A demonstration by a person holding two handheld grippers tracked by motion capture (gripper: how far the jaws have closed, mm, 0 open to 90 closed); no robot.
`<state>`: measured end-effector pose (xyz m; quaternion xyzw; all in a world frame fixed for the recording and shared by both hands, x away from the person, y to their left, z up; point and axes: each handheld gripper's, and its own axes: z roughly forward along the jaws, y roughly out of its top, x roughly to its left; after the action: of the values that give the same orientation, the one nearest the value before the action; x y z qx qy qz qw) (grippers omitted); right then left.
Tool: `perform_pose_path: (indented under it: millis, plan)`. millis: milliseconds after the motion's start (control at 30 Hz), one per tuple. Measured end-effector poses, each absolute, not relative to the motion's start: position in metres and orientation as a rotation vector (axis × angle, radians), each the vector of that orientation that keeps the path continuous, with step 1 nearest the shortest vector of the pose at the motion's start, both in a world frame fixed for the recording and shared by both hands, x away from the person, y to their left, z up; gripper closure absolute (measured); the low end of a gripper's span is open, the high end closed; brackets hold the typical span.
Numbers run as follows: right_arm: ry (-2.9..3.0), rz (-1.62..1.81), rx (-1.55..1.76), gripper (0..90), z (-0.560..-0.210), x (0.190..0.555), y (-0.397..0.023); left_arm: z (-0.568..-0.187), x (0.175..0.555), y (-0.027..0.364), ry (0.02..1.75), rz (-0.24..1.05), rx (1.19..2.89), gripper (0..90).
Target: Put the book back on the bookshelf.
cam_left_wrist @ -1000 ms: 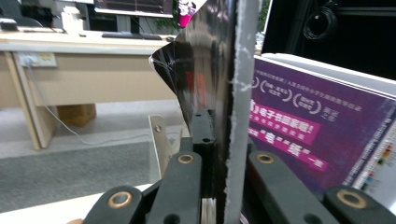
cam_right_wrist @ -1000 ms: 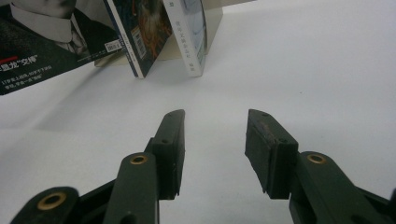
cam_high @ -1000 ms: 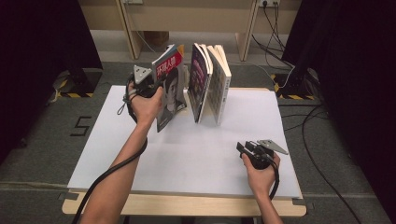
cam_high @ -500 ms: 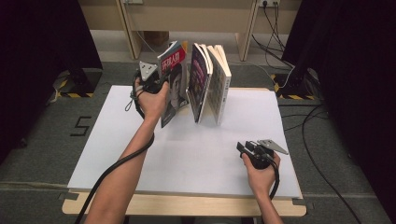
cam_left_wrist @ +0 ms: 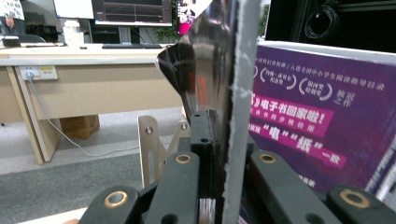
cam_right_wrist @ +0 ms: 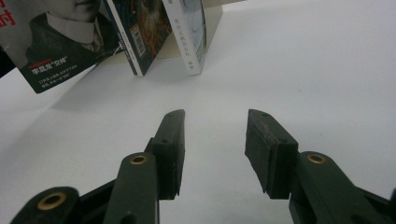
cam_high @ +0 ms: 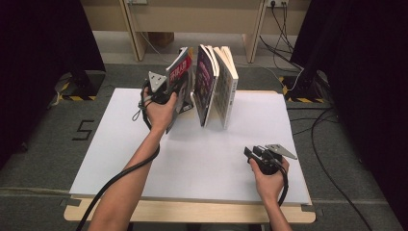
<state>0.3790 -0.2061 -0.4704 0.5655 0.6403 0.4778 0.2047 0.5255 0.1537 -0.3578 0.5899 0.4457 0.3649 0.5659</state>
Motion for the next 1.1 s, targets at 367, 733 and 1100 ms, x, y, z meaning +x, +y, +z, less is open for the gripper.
perform_pose_path:
  millis: [367, 733, 1100]
  plan:
    - [1.799, 1.331, 1.576, 58.3, -0.471, 0.379, -0.203, -0.359, 0.506, 0.176, 1.096, 0.859, 1.395, 82.2]
    - [1.786, 1.334, 1.579, 58.3, -0.469, 0.378, -0.205, -0.352, 0.504, 0.188, 1.143, 0.775, 1.411, 77.1]
    - [1.791, 1.325, 1.608, 58.0, -0.472, 0.379, -0.207, -0.36, 0.521, 0.182, 1.169, 0.675, 1.463, 71.5]
